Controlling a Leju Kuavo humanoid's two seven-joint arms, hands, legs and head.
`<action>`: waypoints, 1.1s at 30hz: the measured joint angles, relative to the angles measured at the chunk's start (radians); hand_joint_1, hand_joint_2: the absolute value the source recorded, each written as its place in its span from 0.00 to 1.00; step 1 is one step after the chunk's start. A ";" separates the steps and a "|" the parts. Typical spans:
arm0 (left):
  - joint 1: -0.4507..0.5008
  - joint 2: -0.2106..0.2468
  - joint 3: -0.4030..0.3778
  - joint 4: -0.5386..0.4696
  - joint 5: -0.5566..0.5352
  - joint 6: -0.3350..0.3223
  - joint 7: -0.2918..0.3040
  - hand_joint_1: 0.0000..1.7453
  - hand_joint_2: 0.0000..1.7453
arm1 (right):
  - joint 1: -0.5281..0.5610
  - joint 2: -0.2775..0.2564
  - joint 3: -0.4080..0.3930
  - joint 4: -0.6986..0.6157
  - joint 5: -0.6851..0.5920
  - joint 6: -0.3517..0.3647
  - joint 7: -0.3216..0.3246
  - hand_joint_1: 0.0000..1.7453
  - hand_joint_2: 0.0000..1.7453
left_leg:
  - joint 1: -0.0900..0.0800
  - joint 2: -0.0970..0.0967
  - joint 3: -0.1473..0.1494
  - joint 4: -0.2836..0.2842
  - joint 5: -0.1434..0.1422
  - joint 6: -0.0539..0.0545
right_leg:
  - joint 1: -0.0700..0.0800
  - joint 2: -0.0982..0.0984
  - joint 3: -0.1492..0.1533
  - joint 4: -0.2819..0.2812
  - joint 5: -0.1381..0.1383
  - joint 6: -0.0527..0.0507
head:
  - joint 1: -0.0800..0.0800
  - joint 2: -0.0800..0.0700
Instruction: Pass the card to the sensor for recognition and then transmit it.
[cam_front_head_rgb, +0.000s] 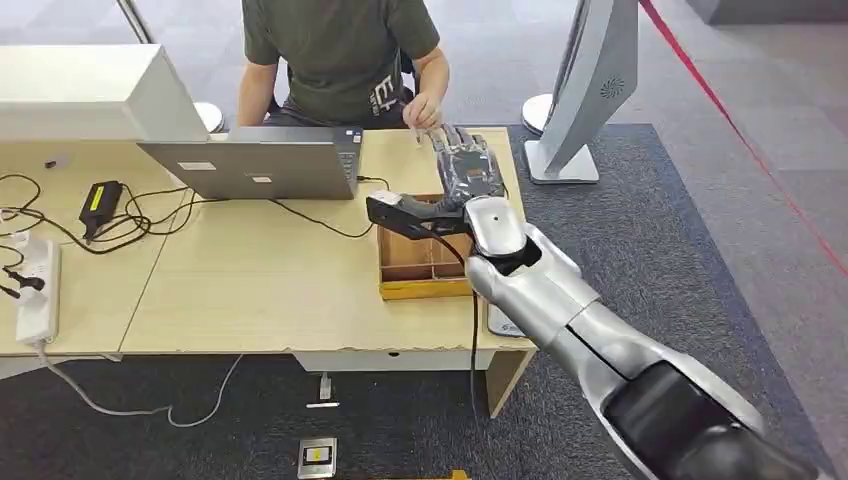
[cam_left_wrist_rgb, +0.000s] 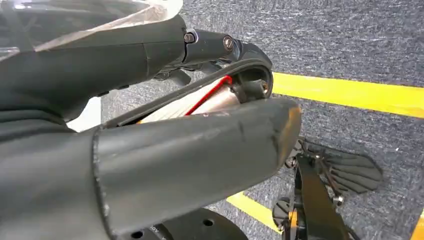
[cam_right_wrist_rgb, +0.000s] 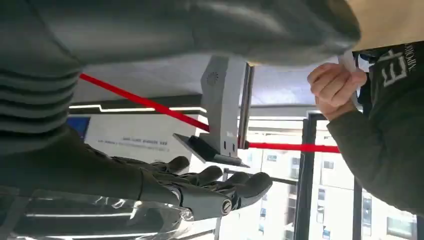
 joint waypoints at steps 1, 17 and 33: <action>0.001 -0.001 0.000 0.000 0.000 0.000 -0.001 0.00 0.00 | 0.010 -0.007 -0.006 -0.010 -0.004 -0.002 -0.008 0.00 0.00 | 0.000 0.000 0.000 0.000 0.000 0.000 | 0.000 0.000 0.000 0.000 0.000 0.000 | 0.000 0.000; 0.006 0.007 0.000 0.000 -0.024 -0.031 -0.056 0.00 0.00 | 0.440 -0.343 -0.159 -0.682 -0.065 0.237 -0.047 0.00 0.00 | 0.000 0.002 0.000 0.000 -0.002 0.000 | 0.000 0.002 -0.001 -0.001 0.000 0.000 | 0.000 0.000; 0.004 0.007 0.000 0.000 -0.012 0.005 -0.067 0.00 0.00 | 0.659 -0.558 -0.254 -1.069 -0.195 -0.019 0.090 0.00 0.00 | 0.000 0.002 0.000 0.000 -0.003 0.000 | 0.000 0.003 0.000 -0.001 -0.001 0.000 | 0.000 0.000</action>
